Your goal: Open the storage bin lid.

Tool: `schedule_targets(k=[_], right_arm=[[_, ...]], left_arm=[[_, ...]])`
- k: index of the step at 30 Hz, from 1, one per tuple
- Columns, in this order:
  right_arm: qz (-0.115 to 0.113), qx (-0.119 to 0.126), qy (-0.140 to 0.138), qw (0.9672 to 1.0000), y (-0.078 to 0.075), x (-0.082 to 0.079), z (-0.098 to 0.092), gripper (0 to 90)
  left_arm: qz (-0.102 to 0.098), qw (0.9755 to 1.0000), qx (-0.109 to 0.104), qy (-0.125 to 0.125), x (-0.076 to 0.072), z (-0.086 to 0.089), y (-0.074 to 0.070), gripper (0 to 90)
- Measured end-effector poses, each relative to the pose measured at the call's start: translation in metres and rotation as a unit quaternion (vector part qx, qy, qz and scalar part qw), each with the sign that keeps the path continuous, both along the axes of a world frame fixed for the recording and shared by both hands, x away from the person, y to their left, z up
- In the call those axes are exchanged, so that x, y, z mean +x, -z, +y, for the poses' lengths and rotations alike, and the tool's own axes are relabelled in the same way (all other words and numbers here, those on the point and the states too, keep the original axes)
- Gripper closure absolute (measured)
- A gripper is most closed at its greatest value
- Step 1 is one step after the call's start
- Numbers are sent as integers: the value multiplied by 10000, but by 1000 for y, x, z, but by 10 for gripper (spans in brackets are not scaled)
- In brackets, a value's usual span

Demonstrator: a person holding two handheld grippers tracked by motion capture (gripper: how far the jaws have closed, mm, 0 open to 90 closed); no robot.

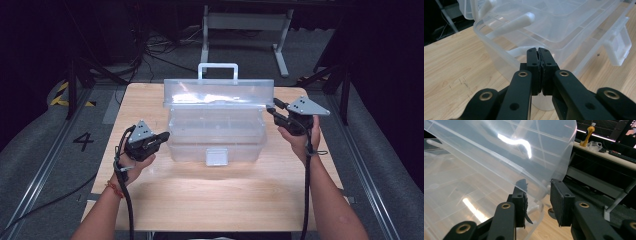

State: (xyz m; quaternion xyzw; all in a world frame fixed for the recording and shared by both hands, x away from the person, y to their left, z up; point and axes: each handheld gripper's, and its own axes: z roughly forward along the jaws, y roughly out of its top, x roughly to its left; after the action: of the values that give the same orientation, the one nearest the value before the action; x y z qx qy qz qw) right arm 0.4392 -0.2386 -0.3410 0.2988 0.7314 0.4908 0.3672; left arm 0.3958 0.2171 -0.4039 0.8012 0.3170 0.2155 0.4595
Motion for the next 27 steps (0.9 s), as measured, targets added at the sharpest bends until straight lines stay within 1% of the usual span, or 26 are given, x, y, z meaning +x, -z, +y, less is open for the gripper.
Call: schedule_targets(k=[1,6,7,9,11,14,15,16,17,19,21,24,27], right_arm=[[9,26,12,10000,-1,1,1,669],[-44,-15,62,10000,-5,5,2,673],[-55,2,103,9999,-9,7,2,674],[-48,84,111,9999,-10,10,3,676],[-83,91,161,9998,-12,13,4,679],[-63,112,161,9998,-16,17,4,679],[-65,120,177,9998,-17,18,5,680],[-64,108,191,9997,-18,19,5,680],[-73,105,215,9997,-19,20,6,684],[-98,125,260,9995,-21,22,7,684],[-46,169,264,9995,-23,25,7,687],[-22,167,267,9995,-26,29,7,687],[-5,142,313,9994,-30,33,8,691]], left_arm=[[-17,10000,11,1,0,0,0,879],[-4,10000,-29,-31,1,1,0,874],[31,9999,-99,-46,1,1,1,870],[15,9999,-86,-79,1,1,1,866],[15,9999,-90,-59,1,1,1,865],[-2,10000,-59,-67,1,0,1,864],[7,10000,-66,-10,2,0,1,852],[-31,10000,-5,-21,2,-3,1,827],[-66,10000,41,-49,2,-5,1,842],[-53,10000,22,-64,3,-4,1,851],[1,10000,-66,-18,4,-3,3,849],[-35,10000,-5,-37,4,-4,2,850],[-33,10000,-21,-43,4,-4,2,851]])
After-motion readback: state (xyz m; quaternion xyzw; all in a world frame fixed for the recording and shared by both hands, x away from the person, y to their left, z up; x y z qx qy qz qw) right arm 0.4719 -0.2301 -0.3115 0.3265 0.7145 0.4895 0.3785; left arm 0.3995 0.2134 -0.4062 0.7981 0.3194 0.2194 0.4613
